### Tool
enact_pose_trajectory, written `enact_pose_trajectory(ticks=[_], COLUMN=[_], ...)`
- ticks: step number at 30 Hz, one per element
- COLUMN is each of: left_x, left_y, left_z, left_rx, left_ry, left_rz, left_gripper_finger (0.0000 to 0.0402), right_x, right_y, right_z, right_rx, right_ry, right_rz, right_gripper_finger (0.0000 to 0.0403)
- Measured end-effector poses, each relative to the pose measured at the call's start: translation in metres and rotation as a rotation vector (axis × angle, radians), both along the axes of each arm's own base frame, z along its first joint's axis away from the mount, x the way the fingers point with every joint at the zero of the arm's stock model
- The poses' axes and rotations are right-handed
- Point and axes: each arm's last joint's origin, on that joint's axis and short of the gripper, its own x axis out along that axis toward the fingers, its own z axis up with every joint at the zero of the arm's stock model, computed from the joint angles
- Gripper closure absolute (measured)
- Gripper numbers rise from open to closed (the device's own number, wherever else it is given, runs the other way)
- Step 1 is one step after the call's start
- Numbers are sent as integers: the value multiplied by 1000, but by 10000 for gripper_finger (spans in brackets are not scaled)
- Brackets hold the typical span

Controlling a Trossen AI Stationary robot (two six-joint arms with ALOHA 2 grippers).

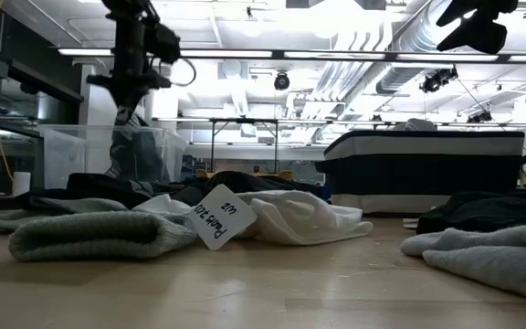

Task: Pick & Place Cloths
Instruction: Put the gray underwear into the transparent bin, then put the black underwear into the transparent bin

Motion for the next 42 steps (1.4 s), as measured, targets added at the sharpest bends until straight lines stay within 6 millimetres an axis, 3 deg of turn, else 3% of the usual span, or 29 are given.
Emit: enact_pose_trajectory(ticks=[8,20,25,35,42], left_x=[0,-2,0,5,3], left_y=[1,-1,2,7,2], left_z=[-50,-92,-87,-46,-8], left_rx=[-13,-8,7,22,-18], left_ry=[44,22,-3,-37,-61], left_rz=[46,108,90,16,-9], left_gripper_finger=[401,400,359,204,176], right_x=[0,0,0,0,0], right_y=[0,0,0,0,0], right_z=[0,0,0,0,0], right_rx=[4,23,26,28,30], right_ry=[-1,-6,-6,-7,-7], right_rz=[-1,-16,-17,-16,-13], right_gripper_finger=[181,181,181,181,181])
